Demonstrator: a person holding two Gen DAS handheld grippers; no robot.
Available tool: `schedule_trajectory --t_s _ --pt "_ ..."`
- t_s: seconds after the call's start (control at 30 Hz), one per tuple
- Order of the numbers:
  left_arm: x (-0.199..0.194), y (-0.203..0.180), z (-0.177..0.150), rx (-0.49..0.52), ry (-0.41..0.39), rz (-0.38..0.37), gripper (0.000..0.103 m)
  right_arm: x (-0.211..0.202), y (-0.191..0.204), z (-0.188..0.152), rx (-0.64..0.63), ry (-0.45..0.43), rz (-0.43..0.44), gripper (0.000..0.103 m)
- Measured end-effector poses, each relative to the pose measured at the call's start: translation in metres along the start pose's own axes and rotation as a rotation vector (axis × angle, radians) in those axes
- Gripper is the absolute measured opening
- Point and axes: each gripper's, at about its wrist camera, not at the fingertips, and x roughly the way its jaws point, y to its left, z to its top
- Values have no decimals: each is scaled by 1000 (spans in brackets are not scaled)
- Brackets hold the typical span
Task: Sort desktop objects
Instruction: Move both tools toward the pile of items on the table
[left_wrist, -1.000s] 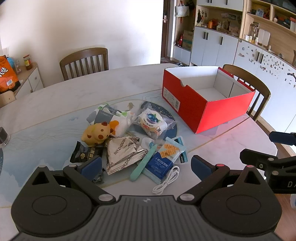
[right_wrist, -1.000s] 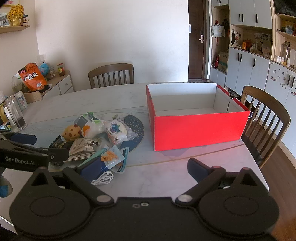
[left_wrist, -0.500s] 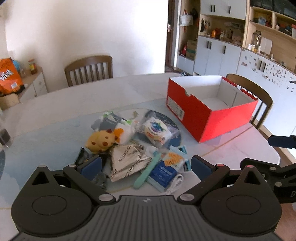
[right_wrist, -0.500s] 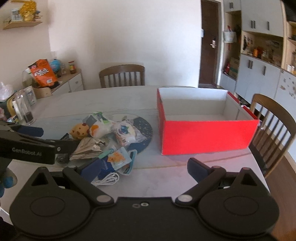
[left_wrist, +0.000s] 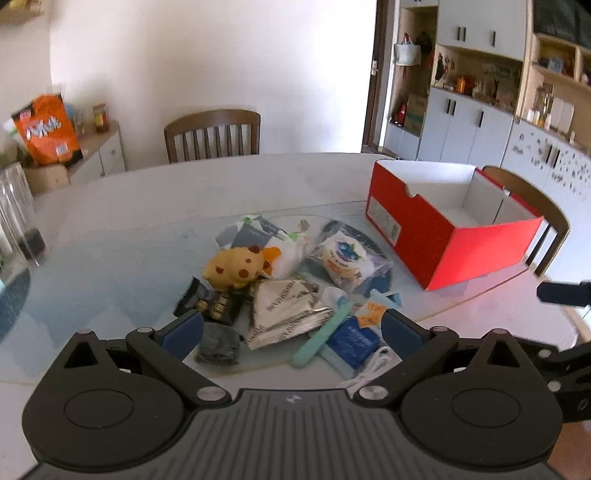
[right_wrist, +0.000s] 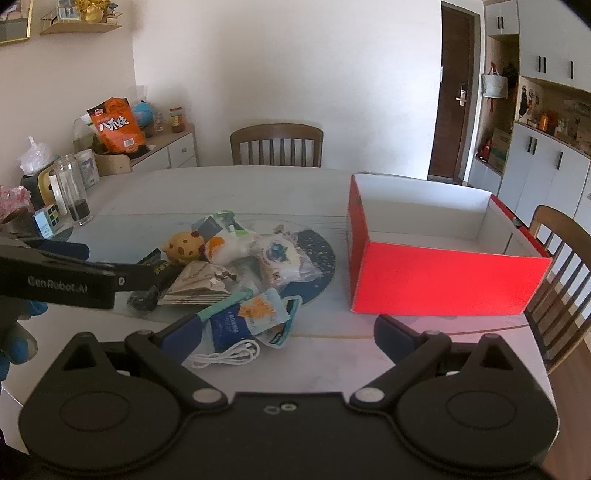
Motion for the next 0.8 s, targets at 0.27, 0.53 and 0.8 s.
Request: schedule_trajectory --t_s 0.27,0.53,0.8 --pt "24 18 -1 4 29 -17 103 22 11 5 -18 11 -20 100" --pt "55 43 -9 21 70 3 103 57 24 7 -7 53 -38 100" --pt "81 68 -21 26 124 0 102 90 36 7 -8 93 -60 100"
